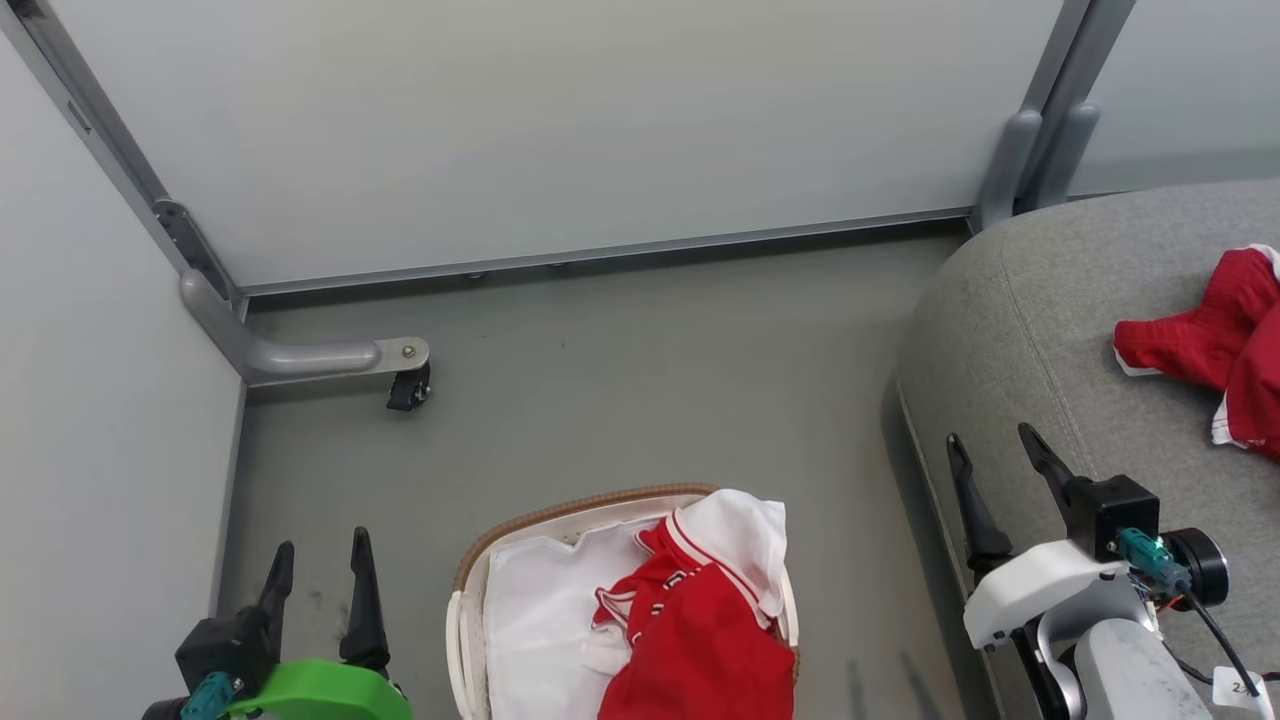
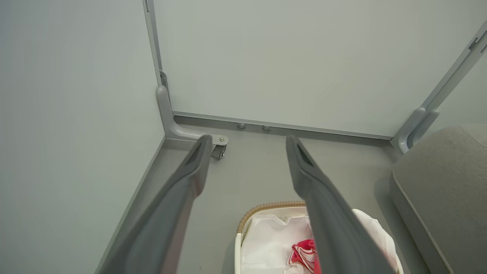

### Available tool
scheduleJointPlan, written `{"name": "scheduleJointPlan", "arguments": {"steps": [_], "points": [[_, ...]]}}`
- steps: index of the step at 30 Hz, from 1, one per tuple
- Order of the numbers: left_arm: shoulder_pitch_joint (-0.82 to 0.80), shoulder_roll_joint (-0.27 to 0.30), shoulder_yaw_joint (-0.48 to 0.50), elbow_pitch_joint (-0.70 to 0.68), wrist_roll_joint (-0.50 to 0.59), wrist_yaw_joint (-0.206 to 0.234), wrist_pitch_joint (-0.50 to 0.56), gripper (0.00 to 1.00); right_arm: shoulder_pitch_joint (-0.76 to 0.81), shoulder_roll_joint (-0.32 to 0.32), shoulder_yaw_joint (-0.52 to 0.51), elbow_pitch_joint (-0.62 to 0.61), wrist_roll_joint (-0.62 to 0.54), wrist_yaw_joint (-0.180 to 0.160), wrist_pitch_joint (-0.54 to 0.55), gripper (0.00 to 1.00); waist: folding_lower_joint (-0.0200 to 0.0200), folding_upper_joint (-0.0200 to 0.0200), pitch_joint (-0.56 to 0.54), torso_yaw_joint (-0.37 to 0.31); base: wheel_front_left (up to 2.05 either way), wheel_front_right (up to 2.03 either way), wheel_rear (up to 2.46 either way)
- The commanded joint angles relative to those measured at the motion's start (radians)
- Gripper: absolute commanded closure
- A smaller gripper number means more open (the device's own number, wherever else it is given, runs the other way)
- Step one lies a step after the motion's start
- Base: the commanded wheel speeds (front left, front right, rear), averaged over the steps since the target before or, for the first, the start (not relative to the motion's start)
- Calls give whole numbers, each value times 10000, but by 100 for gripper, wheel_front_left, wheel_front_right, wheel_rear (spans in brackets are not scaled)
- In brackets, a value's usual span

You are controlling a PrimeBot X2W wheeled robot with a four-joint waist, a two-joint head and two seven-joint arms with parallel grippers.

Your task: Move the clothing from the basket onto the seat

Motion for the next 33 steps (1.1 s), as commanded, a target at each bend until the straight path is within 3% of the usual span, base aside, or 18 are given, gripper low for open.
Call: {"name": "scheduleJointPlan", "arguments": {"steps": [1,18,23,33], "points": [[-138,14,-111,65,-128,-10,8,0,-132,-32,29,-80,70,-14,-2,0,0,0,214,-98,0,0,0],[-2685,24,-2075,1322,-1032,-275,3,0,-1856,-28,946,-994,682,-14,-3,0,0,0,3053,-1428,0,0,0],[-3796,57,-3254,2087,-1339,-293,5,0,-2307,-26,1100,-1279,924,-14,-2,0,0,0,3972,-1893,0,0,0],[-5558,651,-5188,3523,-2236,-295,6,0,-2862,-23,1399,-1785,1600,-14,-2,0,0,0,5379,-2743,0,0,0]]}}
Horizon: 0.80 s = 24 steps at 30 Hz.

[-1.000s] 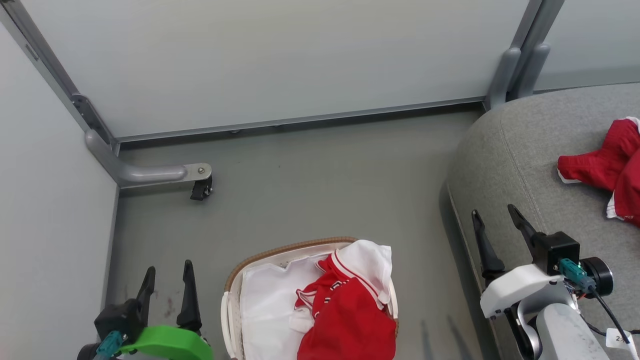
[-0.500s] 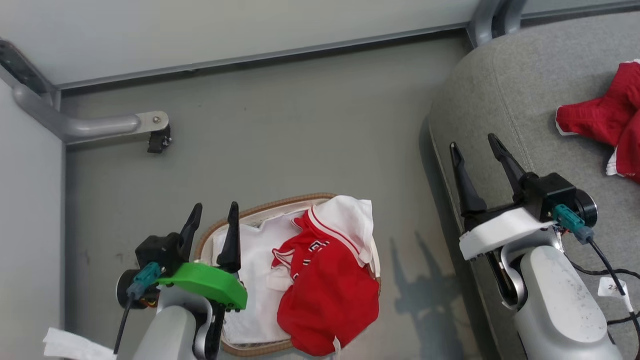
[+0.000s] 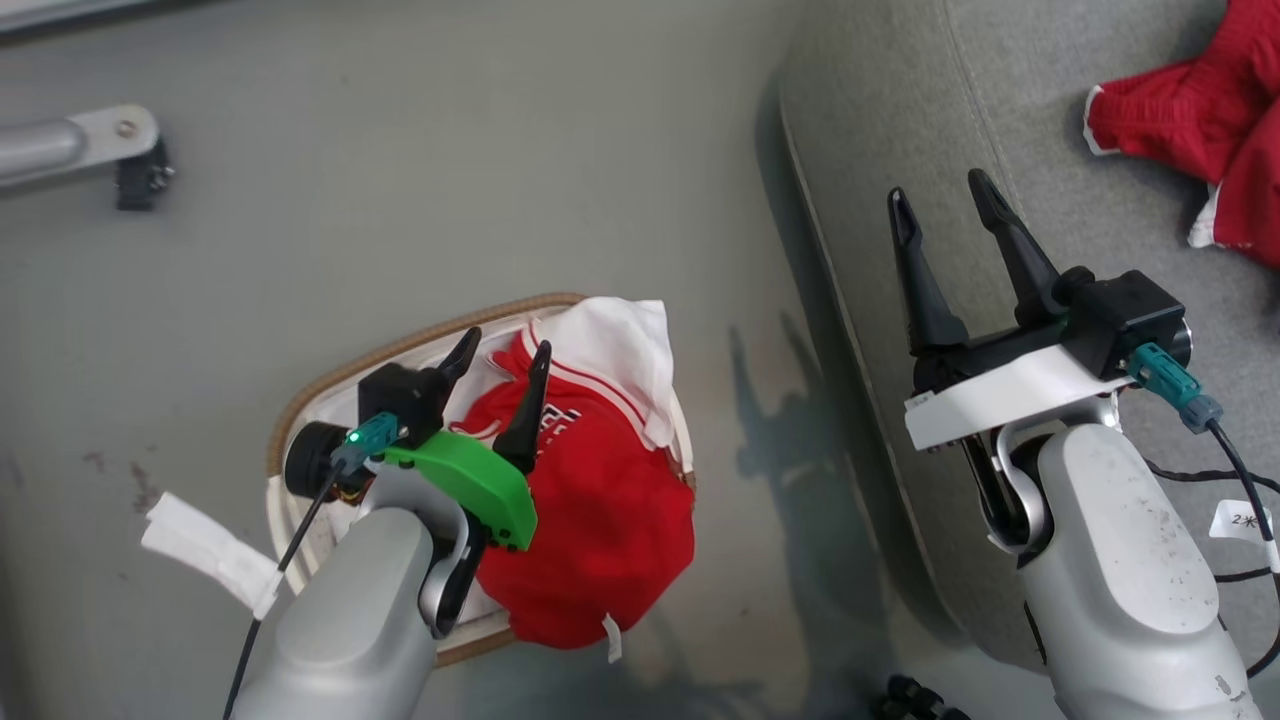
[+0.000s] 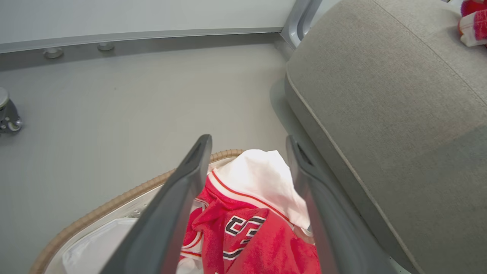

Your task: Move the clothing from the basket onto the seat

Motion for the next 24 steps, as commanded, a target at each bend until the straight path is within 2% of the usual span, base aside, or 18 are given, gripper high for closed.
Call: {"name": "scheduleJointPlan", "arguments": {"steps": [1,13,24], "points": [[-401,193,-236,171,-165,-37,1,0,-190,-13,73,-137,115,-14,-2,0,0,0,1022,-828,0,0,0],[-1884,505,-2661,1895,-2025,-35,253,0,-513,-17,543,-711,582,-14,-3,0,0,0,2196,-1241,0,0,0],[-2288,636,-4194,2838,-3323,-36,959,0,-614,-18,552,-943,693,-14,-2,0,0,0,2692,-1154,0,0,0]]}}
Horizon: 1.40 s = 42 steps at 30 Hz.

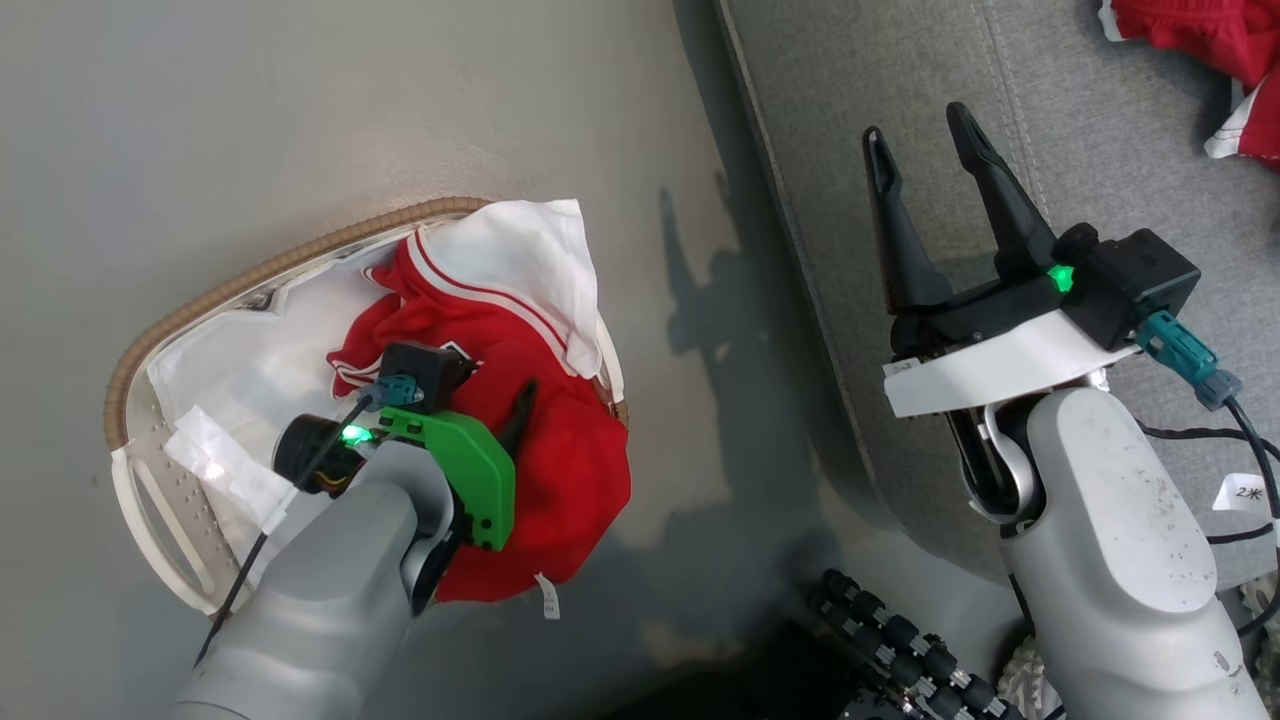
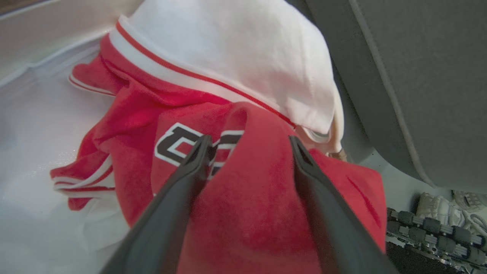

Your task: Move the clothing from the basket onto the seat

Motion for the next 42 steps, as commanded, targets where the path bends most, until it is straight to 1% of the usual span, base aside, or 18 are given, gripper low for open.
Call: {"name": "scheduleJointPlan", "arguments": {"steps": [1,6,11,12,13,14,18,21,28,35,38,42], "points": [[-220,153,-233,208,-33,-30,117,0,-105,-20,-20,-58,104,-14,-5,0,-1,-1,109,38,0,0,0],[-339,100,-744,711,-324,-30,483,0,-143,-22,-13,-90,104,-14,-5,0,-1,-1,195,111,0,0,0],[-371,160,-1070,826,-835,-30,722,0,-248,-22,38,-65,10,-14,-4,0,-1,-1,200,204,0,0,0],[-368,169,-1144,828,-873,-30,743,22,-273,-22,51,-58,11,-14,-4,0,-1,-1,199,208,0,0,0],[-363,185,-1289,822,-889,-30,800,70,-294,-22,58,-51,8,-14,-4,0,-1,-1,199,214,0,0,0],[-376,210,-1355,830,-965,-31,779,100,-312,-22,57,-47,1,-14,-4,0,-1,-1,198,221,0,0,0],[-376,238,-1453,952,-1317,-31,620,100,-352,-23,106,18,-34,-14,-4,0,-1,-1,70,239,0,0,0],[-230,104,-1472,962,-1601,-31,270,100,-272,-22,112,142,-131,-14,-5,0,-1,-1,-205,305,0,0,0],[273,-182,-1594,829,-2124,-31,-551,100,-33,-23,137,531,-418,-14,-3,0,-1,-1,-1338,552,0,0,0],[737,-389,-1561,539,-2467,-31,-887,100,303,-25,77,920,-686,-14,-5,0,-1,-1,-2553,1066,0,0,0],[870,-441,-1430,231,-2437,-31,-927,100,495,-29,-1,1118,-820,-14,-3,0,-1,-1,-3129,1355,0,0,0],[1193,-373,-792,-423,-1960,-31,-919,100,786,-28,-104,1322,-926,-14,-5,0,-1,-1,-3813,1687,0,0,0]]}}
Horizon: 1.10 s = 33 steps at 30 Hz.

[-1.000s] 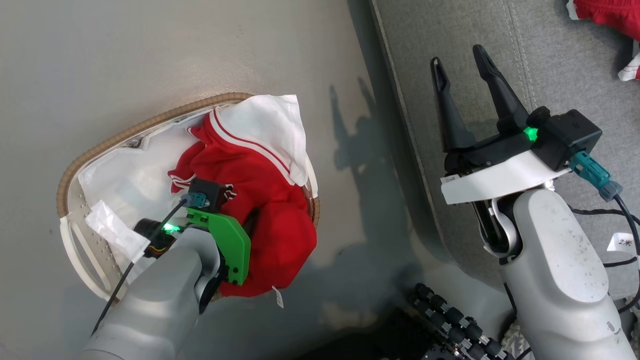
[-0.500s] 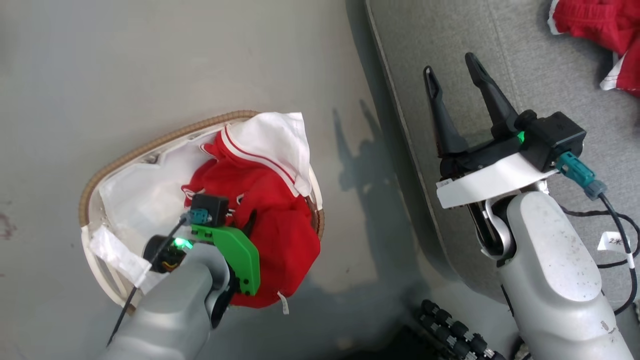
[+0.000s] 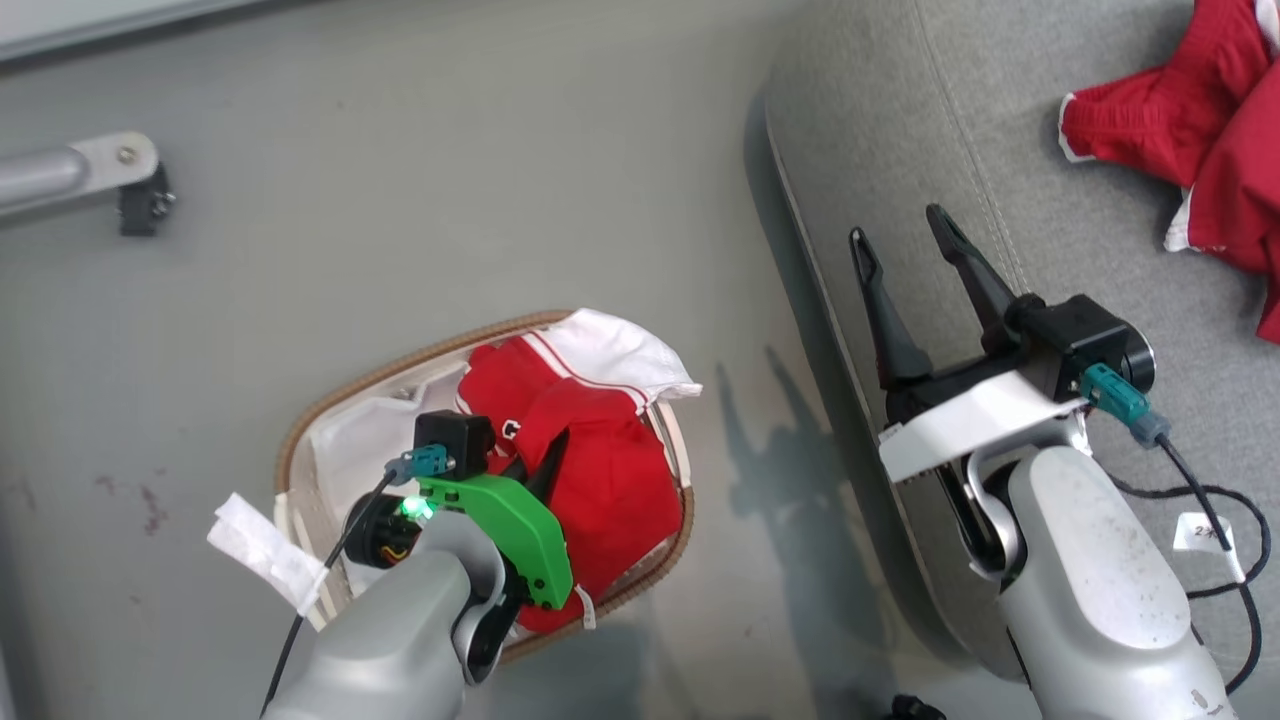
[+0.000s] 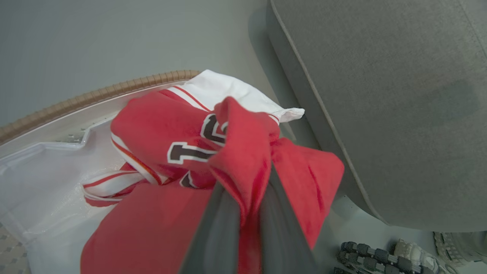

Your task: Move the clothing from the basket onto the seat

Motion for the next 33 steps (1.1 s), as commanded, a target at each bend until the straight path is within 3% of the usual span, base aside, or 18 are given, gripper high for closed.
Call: {"name": "scheduleJointPlan", "arguments": {"steps": [1,21,33], "points": [[388,50,238,-193,214,-31,-26,100,274,-39,-56,81,-84,-14,-3,0,0,-1,-1097,717,0,0,0],[2472,33,4402,-4145,3484,-31,-21,100,2358,-39,-131,690,-173,-14,-1,0,0,-1,-3930,1279,0,0,0],[2109,-62,5459,-6214,4560,-31,-21,100,3122,-36,247,907,-249,-14,-1,0,0,-1,-4696,1544,0,0,0]]}}
